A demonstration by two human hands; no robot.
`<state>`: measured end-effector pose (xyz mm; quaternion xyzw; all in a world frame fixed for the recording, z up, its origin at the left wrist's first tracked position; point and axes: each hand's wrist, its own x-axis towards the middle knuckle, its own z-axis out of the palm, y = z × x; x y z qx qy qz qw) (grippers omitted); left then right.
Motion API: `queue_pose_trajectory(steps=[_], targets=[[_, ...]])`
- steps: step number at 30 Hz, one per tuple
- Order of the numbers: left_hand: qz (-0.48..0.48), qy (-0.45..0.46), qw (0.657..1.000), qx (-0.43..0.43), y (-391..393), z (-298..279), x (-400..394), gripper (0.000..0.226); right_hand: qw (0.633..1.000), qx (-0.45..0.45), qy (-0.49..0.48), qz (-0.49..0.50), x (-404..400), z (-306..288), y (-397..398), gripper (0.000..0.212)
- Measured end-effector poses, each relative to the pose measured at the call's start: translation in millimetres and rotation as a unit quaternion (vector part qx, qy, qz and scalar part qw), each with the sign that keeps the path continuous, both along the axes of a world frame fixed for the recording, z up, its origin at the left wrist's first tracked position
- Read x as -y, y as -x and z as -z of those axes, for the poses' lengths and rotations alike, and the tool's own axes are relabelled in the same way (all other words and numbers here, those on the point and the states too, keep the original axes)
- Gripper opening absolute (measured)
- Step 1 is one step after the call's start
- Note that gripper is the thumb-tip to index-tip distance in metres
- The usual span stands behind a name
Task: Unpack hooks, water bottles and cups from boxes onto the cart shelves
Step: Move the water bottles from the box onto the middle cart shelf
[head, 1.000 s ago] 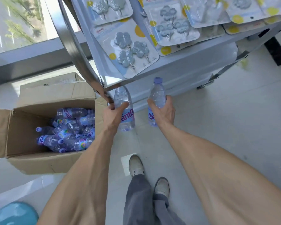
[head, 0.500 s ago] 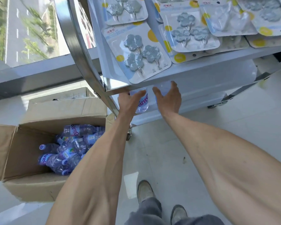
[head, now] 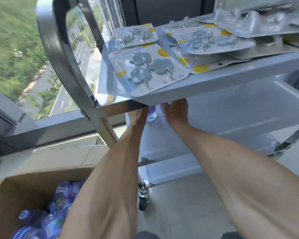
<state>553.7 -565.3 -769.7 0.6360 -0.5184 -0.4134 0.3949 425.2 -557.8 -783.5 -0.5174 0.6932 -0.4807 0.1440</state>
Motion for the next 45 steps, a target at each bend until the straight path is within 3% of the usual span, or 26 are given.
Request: queue_pose_trajectory(steps=[2, 3, 5, 10, 15, 21, 27, 33, 39, 45], targets=[[-0.059, 0.117, 0.991, -0.027, 6, 4, 5, 0.033, 0.997, 0.058, 0.058, -0.001, 1, 11, 1, 0.067], [-0.077, 0.155, 0.984, -0.045, 11, 6, 6, 0.027, 0.995, 0.08, 0.06, 0.005, 1, 17, 1, 0.074], [-0.092, 0.19, 0.976, -0.058, 17, 13, 6, 0.018, 0.992, 0.112, 0.063, 0.013, -1, 32, 1, 0.08], [-0.104, 0.232, 0.967, -0.032, 25, 47, 0, 0.034, 0.994, 0.089, 0.066, -0.014, 5, 50, 2, 0.086], [-0.134, 0.215, 0.966, 0.049, 26, 60, 13, 0.04, 0.996, 0.071, 0.052, -0.012, 14, 54, 7, 0.076], [-0.12, 0.2, 0.972, 0.014, 19, 59, 43, 0.034, 0.999, 0.031, 0.043, 0.006, 26, 61, 7, 0.059], [-0.13, 0.22, 0.967, 0.011, 18, 69, 63, 0.037, 0.999, 0.005, 0.015, 0.028, 40, 56, 5, 0.055], [-0.133, 0.224, 0.965, -0.008, 16, 74, 67, 0.033, 0.998, 0.046, -0.031, -0.001, 77, 32, 0, 0.057], [-0.123, 0.237, 0.964, 0.006, 17, 76, 77, 0.043, 0.996, 0.085, 0.031, 0.023, 87, 55, -12, 0.056], [-0.112, 0.201, 0.973, 0.034, 14, 60, 105, 0.028, 0.998, 0.048, 0.039, 0.03, 87, 59, -13, 0.058]])
